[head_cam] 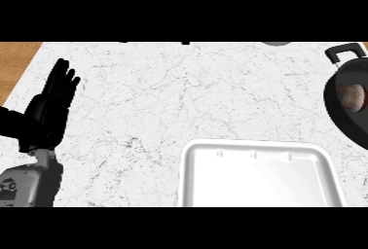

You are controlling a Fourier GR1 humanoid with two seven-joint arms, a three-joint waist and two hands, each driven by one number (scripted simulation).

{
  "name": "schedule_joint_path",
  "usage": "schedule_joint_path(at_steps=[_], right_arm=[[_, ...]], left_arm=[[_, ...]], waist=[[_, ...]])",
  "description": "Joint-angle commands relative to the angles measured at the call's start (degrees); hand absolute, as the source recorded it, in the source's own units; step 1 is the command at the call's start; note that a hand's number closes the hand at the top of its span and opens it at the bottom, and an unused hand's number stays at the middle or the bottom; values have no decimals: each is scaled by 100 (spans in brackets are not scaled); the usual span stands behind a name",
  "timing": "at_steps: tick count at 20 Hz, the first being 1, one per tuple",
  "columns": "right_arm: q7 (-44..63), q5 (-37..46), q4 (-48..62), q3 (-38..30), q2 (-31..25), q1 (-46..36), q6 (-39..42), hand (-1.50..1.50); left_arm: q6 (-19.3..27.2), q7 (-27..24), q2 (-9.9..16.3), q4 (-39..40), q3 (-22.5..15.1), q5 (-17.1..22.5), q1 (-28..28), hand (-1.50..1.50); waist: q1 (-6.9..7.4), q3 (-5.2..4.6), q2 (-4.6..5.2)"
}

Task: Pick the cupcake from the tray and place it in the pot

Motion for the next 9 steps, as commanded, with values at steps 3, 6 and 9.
schedule_joint_path(at_steps=[3,6,9], right_arm=[[-478,-99,-89,-39,-233,159,1067,-150],[-478,-180,-162,-70,-296,259,1236,-150],[-367,-227,-249,-71,-267,257,1199,-150]], left_arm=[[-5,-99,-11,44,36,16,-19,0],[2,-54,33,58,78,14,-35,0],[-90,-149,24,54,35,44,1,0]], waist=[[3,14,40],[-48,16,12],[14,15,22]])
